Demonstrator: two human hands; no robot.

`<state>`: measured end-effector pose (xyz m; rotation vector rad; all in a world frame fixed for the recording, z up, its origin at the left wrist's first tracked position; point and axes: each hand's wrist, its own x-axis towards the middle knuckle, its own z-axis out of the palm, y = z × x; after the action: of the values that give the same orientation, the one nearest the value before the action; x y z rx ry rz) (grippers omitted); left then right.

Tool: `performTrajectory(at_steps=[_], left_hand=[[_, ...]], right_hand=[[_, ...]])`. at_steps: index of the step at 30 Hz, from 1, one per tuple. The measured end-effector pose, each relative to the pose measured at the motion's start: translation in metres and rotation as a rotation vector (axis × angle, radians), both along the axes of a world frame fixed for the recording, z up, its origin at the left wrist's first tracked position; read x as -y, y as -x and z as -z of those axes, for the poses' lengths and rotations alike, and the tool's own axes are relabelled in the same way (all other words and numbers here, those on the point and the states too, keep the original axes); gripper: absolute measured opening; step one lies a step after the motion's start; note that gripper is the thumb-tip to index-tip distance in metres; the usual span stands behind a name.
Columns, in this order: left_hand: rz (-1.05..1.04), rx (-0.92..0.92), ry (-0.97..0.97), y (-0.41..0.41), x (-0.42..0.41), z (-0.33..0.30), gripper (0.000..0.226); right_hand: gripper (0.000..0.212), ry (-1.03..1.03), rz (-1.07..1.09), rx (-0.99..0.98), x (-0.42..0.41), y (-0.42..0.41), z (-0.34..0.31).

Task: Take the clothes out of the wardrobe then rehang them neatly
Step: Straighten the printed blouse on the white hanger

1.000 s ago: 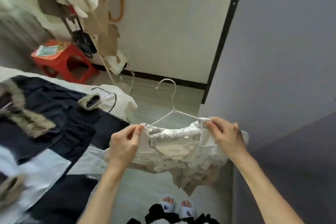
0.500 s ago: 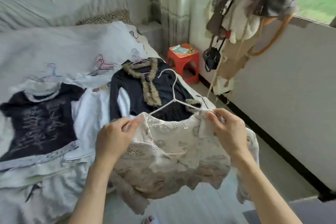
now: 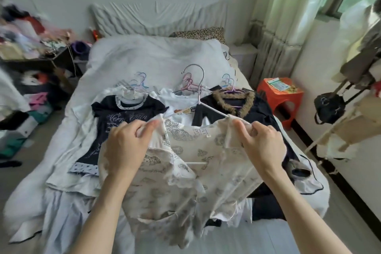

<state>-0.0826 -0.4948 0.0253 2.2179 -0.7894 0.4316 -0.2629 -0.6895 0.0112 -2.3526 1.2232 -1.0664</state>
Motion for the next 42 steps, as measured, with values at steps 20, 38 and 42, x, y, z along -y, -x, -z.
performTrajectory(at_steps=[20, 38, 42], left_hand=[[0.178, -0.218, -0.328, -0.335, 0.259, 0.058, 0.03], [0.235, -0.114, -0.764, -0.457, 0.412, 0.296, 0.029], [0.218, -0.095, -0.725, -0.481, 0.427, 0.303, 0.026]], right_hand=[[0.045, -0.177, -0.157, -0.115, 0.276, -0.313, 0.055], [0.018, -0.494, -0.155, -0.512, 0.409, -0.418, 0.285], [0.02, -0.438, -0.113, -0.539, 0.421, -0.443, 0.293]])
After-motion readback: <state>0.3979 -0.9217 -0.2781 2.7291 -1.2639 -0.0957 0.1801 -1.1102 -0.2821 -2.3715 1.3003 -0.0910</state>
